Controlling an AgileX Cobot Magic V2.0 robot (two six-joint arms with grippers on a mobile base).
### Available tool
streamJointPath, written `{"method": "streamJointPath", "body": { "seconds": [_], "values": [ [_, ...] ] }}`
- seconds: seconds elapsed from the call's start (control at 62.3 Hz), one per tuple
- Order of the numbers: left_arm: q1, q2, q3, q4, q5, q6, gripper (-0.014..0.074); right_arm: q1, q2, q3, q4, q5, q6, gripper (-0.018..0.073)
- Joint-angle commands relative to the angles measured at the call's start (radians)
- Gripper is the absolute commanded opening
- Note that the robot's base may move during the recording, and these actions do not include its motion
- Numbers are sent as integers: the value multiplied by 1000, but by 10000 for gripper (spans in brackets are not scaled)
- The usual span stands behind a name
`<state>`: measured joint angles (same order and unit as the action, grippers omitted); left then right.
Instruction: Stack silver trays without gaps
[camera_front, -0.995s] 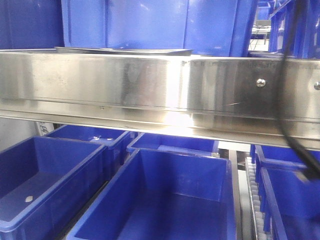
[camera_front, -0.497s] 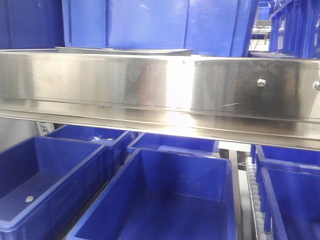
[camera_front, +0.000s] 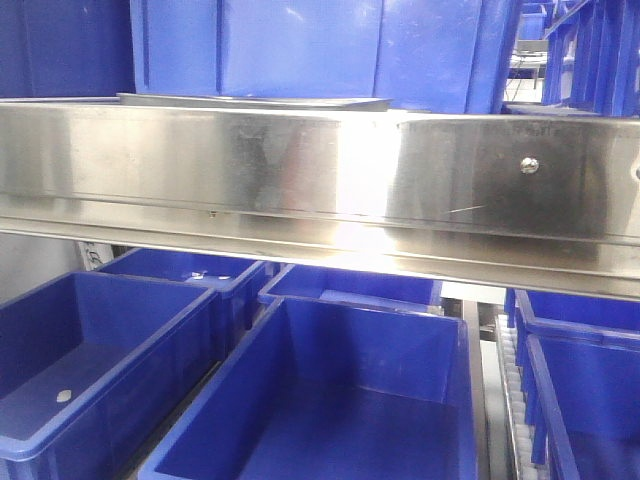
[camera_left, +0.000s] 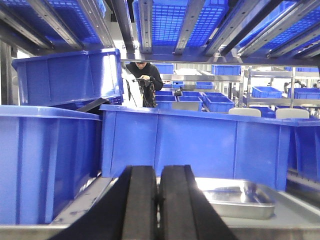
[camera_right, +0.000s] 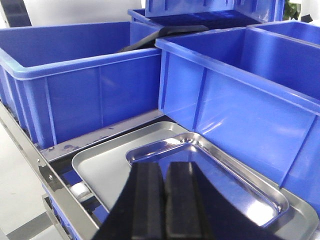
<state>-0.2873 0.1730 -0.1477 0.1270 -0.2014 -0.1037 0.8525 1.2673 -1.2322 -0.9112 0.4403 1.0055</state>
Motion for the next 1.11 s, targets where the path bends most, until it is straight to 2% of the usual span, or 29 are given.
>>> {"method": "streamJointPath", "body": {
  "seconds": [0.0, 0.096, 0.866, 0.963, 1.091],
  "values": [
    [-5, -16, 2, 37, 91, -1, 4, 3, -12, 5, -18, -14, 1, -71],
    [-5, -16, 4, 43, 128, -1, 4, 3, -12, 5, -18, -14, 1, -71],
    [-5, -16, 4, 44, 130, -1, 4, 3, -12, 5, -18, -29, 1, -71],
    [-5, -16, 4, 63, 170, -1, 4, 3, -12, 5, -18, -29, 1, -71],
    [1, -40, 56, 63, 178, -1, 4, 3, -12, 5, -18, -29, 1, -71]
  ]
}}
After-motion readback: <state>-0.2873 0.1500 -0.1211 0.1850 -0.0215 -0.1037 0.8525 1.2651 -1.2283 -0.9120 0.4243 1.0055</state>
